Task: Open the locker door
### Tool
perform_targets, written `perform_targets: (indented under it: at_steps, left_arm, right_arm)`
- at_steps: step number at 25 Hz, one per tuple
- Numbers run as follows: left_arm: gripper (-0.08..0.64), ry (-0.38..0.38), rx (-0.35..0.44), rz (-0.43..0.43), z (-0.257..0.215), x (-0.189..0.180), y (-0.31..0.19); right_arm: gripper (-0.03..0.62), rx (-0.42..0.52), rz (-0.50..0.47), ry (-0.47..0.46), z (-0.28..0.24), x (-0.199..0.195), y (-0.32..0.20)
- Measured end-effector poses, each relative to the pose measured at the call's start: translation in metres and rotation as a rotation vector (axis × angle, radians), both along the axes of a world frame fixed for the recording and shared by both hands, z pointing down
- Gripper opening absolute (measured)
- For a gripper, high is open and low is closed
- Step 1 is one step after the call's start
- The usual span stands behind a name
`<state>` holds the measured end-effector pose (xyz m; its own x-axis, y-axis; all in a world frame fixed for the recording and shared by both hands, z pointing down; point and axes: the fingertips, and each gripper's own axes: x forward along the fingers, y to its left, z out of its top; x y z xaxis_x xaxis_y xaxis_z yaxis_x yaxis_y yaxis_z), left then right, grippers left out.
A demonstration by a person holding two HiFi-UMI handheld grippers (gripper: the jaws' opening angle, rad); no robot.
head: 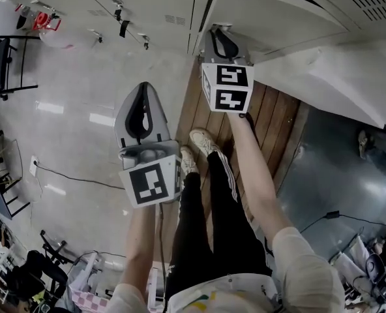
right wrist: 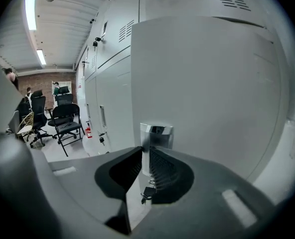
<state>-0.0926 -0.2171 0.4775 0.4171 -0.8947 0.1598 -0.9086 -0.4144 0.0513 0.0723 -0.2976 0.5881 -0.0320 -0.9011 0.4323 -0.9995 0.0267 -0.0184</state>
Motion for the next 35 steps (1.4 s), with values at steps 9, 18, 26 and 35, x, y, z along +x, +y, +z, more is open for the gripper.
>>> perform_targets:
  at_steps: [9, 18, 26, 35]
  left_arm:
    - [0.015, 0.012, 0.009, 0.098, -0.009, 0.023, 0.023]
    - [0.017, 0.07, -0.007, 0.273, -0.011, 0.064, 0.037]
    - [0.019, 0.092, -0.044, 0.371, 0.006, 0.098, 0.037]
    - [0.183, 0.098, -0.114, 0.535, 0.033, 0.141, 0.005]
  right_arm:
    - [0.046, -0.011, -0.051, -0.011, -0.001, -0.012, 0.053]
    - [0.04, -0.025, -0.104, -0.017, -0.003, -0.014, 0.094]
    - [0.002, 0.011, -0.13, -0.004, -0.011, 0.01, 0.123]
    - [0.002, 0.003, -0.102, -0.033, -0.008, 0.027, 0.145]
